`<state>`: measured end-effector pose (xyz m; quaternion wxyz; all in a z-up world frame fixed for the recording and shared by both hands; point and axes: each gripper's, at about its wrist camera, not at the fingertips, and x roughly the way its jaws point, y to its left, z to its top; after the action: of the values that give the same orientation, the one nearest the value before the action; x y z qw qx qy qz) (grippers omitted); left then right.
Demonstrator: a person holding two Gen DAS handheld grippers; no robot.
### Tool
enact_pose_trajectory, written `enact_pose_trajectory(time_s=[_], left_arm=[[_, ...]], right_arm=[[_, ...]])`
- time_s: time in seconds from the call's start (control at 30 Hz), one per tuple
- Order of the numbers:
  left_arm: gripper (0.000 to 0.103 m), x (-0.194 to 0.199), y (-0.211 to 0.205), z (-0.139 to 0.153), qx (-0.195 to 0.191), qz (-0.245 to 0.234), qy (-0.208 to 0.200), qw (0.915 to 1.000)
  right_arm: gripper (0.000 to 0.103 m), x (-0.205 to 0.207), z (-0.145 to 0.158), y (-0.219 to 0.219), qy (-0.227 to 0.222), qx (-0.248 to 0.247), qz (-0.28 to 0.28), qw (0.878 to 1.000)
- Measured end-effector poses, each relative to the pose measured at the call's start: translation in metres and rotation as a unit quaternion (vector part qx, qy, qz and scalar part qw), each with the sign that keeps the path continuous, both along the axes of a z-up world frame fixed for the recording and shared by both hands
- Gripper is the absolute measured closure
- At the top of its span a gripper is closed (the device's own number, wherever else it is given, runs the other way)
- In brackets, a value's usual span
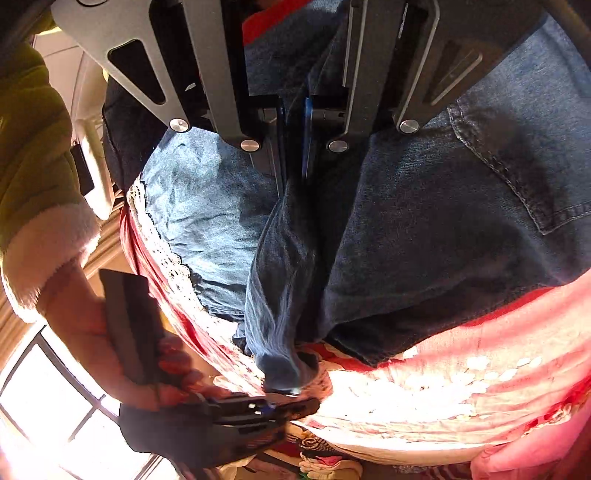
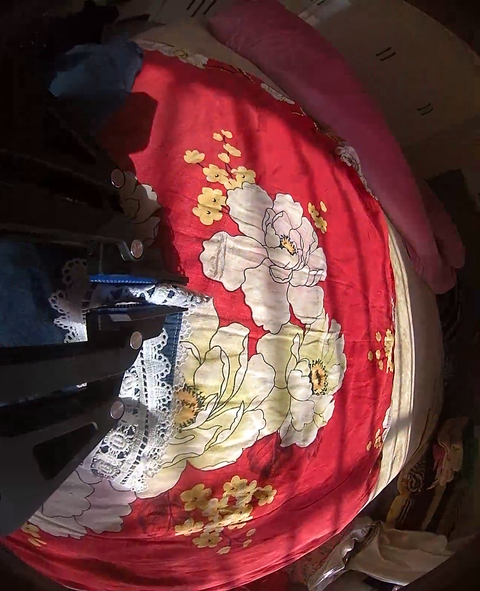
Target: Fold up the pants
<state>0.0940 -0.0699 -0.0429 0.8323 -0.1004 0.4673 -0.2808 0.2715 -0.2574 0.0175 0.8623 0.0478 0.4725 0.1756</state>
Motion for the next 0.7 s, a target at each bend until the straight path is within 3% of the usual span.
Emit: enact_pose_trajectory(time_s=[0.23,0.57,0.7], left_arm=[[0.102,-0.017,0.001,0.018,0.012,-0.013,-0.025,0.9995],[0.101,-0.035,-0.013,0.011,0.058,-0.046,-0.044,0.9963],[0.101,-0.036,-0.020,0.008,0.071,-0.050,-0.045,0.9952]], right_arm=[[0.096,-0.101,0.031,-0.093,-0.040,0.076,-0.075,0.994],[0.089,-0.201,-0.022,-0.149,-0.003,0.088,-0.117,0.989],[0.063,-0.225,-0.035,-0.159,0.001,0.101,-0.128,0.987]])
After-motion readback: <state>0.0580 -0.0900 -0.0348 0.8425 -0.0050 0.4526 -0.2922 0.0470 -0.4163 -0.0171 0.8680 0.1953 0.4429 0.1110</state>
